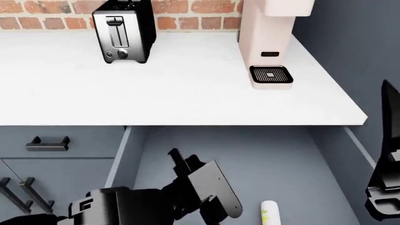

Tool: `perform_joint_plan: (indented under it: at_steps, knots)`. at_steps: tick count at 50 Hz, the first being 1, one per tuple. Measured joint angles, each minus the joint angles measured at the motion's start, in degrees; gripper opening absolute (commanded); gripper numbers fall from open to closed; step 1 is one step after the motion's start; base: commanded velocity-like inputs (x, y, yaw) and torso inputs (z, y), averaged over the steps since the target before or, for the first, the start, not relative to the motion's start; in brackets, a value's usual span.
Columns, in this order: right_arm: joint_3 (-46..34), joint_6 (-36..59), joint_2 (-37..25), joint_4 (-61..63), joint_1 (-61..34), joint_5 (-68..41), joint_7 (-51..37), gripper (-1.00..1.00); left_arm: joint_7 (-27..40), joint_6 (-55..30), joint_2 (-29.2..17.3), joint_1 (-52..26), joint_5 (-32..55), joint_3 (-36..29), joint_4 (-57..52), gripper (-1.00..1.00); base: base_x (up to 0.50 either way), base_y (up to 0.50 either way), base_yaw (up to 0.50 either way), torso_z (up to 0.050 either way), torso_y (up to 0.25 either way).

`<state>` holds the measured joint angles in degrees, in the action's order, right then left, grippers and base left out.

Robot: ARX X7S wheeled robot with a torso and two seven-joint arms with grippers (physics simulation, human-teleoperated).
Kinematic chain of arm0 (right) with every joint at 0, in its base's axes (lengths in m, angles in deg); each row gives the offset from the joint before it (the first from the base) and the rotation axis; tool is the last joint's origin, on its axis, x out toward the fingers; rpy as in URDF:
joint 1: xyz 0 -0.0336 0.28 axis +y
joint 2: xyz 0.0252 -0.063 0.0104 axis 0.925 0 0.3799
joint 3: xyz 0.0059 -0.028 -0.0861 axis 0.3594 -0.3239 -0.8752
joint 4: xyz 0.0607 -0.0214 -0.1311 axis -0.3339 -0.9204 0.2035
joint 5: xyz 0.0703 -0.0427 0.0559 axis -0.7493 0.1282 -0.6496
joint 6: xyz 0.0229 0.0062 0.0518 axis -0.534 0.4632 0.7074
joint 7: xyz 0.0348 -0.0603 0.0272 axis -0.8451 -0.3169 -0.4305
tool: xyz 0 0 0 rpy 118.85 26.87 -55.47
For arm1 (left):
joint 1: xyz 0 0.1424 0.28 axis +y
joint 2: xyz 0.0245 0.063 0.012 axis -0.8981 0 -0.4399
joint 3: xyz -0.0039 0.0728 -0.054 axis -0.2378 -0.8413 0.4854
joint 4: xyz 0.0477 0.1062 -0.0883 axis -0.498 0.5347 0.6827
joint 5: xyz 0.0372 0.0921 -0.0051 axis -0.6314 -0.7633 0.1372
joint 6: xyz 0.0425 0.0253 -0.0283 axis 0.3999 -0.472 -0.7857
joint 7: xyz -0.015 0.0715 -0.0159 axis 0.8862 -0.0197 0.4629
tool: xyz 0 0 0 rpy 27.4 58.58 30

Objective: Pick and place the shaker into the drawer. Then close the cabinet.

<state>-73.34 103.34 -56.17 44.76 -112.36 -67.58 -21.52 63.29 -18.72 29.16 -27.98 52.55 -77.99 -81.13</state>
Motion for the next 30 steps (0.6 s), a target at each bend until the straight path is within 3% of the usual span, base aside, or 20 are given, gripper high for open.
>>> perform_joint_plan:
  at_steps: [10, 11, 21, 30]
  knots:
    - [-0.2, 0.0, 0.2, 0.2, -0.2, -0.5, 0.0, 1.0, -0.6, 0.7, 0.1, 0.8, -1.4, -1.2, 3.1, -1.0, 0.0, 0.0, 0.0, 0.0, 0.0]
    - [-0.2, 0.0, 0.3, 0.2, -0.2, -0.5, 0.0, 1.0, -0.6, 0.8, 0.1, 0.8, -1.5, -1.2, 3.3, 1.0, 0.0, 0.0, 0.0, 0.0, 0.0]
    - [0.1, -0.2, 0.6, 0.3, -0.3, -0.7, 0.0, 1.0, 1.1, 1.1, -0.4, 0.6, -0.4, 0.8, 2.4, 1.0, 0.0, 0.0, 0.0, 0.0, 0.0]
    - [-0.3, -1.3, 1.8, 0.3, -0.3, -0.1, 0.0, 1.0, 5.4, 1.2, -3.0, -2.5, 9.9, 9.8, -7.1, 1.0, 0.0, 0.0, 0.0, 0.0, 0.0]
